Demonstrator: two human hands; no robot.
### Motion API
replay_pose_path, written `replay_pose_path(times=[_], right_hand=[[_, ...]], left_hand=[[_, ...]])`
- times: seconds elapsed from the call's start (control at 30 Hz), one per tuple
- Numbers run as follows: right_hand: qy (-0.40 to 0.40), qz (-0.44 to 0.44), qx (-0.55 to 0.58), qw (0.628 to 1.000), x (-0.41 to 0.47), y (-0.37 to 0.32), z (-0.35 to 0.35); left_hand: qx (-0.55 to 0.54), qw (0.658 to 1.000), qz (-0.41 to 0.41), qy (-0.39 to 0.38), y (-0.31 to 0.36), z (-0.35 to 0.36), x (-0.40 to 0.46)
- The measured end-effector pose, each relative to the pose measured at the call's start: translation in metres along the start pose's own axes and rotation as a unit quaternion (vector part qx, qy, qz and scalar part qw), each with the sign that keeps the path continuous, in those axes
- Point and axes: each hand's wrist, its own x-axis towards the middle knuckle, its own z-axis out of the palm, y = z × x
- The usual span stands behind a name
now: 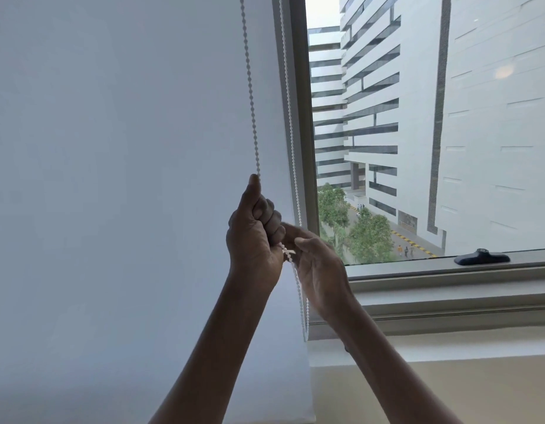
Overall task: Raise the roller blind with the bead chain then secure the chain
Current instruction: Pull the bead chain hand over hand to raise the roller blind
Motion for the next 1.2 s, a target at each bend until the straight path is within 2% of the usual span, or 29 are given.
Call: replay_pose_path(times=[0.27,0.47,0.6,0.8,0.9,1.0,1.03,1.13,1.2], right_hand=[[-0.027,-0.066,-0.045,0.996,0.043,-0.07,0.031],[-0.082,0.0,0.034,0.996,0.069,-0.107,0.062],[-0.049,0.01,0.039,0.998,0.072,-0.112,0.071],[0.005,-0.073,0.089,0.993,0.058,-0.109,0.073],[0.011,-0.101,0.082,0.991,0.05,-0.107,0.072],[0.017,-0.115,0.073,0.99,0.042,-0.098,0.072],[0.019,-0.118,0.075,0.99,0.039,-0.094,0.071],[0.013,-0.129,0.096,0.987,0.034,-0.082,0.071],[0.009,-0.132,0.095,0.987,0.031,-0.076,0.07]], left_hand=[[0.03,1.0,-0.007,0.001,-0.025,-0.021,-0.009],[0.054,0.998,0.003,-0.014,-0.04,-0.02,-0.018],[0.071,0.997,0.014,-0.013,-0.038,-0.017,-0.022],[0.128,0.99,0.037,-0.039,-0.036,-0.015,-0.025],[0.19,0.979,0.021,-0.068,-0.03,-0.015,-0.023],[0.284,0.957,0.015,-0.062,-0.013,-0.008,-0.011],[0.277,0.958,0.004,-0.071,-0.005,-0.005,-0.007],[0.147,0.978,-0.031,-0.144,0.024,0.012,0.008],[0.103,0.979,-0.04,-0.17,0.043,0.025,0.014]])
